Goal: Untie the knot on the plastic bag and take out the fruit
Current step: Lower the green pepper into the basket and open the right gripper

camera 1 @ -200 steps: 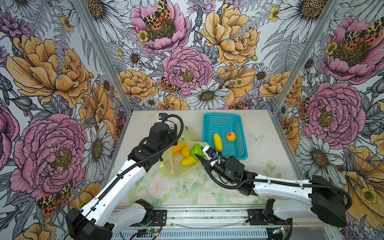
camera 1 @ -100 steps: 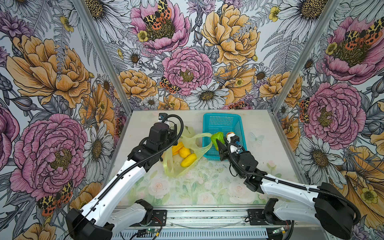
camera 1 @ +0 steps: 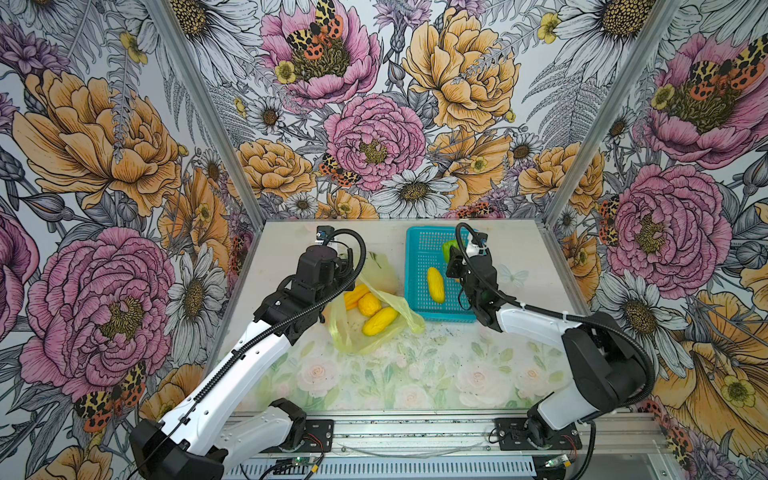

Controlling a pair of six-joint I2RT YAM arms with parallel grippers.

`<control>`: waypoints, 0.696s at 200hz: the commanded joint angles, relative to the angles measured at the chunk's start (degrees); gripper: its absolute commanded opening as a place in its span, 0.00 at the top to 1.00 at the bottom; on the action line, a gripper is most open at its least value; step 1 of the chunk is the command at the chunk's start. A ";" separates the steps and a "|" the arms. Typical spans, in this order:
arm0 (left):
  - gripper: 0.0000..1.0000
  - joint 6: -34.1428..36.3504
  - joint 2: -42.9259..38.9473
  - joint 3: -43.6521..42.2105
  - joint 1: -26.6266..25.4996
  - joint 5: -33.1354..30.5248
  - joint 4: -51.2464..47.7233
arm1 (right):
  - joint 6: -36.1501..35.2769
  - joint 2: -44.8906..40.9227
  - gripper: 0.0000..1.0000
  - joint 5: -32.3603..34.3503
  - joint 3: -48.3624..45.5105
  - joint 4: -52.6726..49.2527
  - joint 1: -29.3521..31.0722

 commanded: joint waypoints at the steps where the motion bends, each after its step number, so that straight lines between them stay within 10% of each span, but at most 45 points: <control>1: 1.00 0.76 -0.27 0.06 -0.41 -0.43 0.72 | 6.95 7.11 0.86 1.55 8.77 -4.20 -2.36; 109: 1.00 1.13 1.97 1.15 -0.38 -0.99 0.15 | -2.08 21.63 0.81 0.16 21.52 -15.89 -2.62; 139: 1.00 0.88 0.65 0.21 -0.43 -1.37 0.47 | -2.19 22.44 0.66 0.94 22.27 -15.99 -2.62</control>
